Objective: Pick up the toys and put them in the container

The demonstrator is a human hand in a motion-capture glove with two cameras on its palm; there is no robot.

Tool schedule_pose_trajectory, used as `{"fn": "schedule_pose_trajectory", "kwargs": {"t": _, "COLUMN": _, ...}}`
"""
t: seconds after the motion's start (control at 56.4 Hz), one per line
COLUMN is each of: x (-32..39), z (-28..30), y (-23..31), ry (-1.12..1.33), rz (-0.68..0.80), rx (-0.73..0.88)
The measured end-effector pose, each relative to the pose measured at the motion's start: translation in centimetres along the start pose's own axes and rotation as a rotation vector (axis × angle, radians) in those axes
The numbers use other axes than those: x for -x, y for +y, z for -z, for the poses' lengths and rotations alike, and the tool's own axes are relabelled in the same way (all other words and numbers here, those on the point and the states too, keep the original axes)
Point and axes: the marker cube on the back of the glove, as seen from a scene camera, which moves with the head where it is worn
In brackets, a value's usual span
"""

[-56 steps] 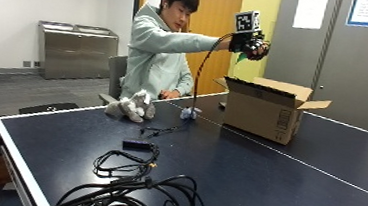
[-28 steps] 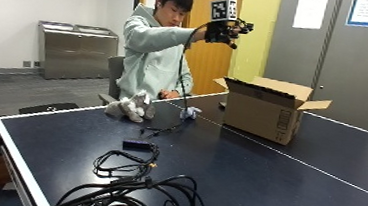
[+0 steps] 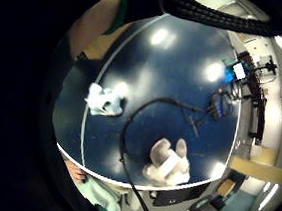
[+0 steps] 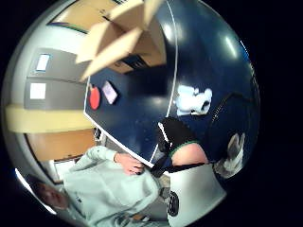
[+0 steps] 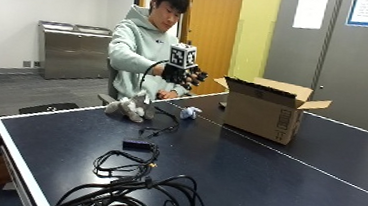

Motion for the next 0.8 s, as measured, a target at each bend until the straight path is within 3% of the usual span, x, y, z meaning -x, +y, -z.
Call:
{"fn": "schedule_pose_trajectory", "kwargs": {"t": 0.142, "x": -5.0, "z": -3.7, "y": -2.7, "ry": 0.059, "rz": -0.013, "rx": 0.121}}
{"fn": "schedule_pose_trajectory", "kwargs": {"t": 0.408, "x": -2.8, "z": -9.2, "y": -3.3, "ry": 0.163, "rz": -0.052, "rx": 0.273}}
{"fn": "schedule_pose_trajectory", "kwargs": {"t": 0.532, "x": -1.7, "z": -9.1, "y": -2.6, "ry": 0.203, "rz": -0.038, "rx": 0.297}}
{"fn": "schedule_pose_trajectory", "kwargs": {"t": 0.639, "x": -1.4, "z": -7.9, "y": -1.2, "ry": 0.143, "rz": 0.003, "rx": 0.449}}
{"fn": "schedule_pose_trajectory", "kwargs": {"t": 0.799, "x": -2.8, "z": -3.4, "y": -0.9, "ry": 0.074, "rz": -0.068, "rx": 0.619}}
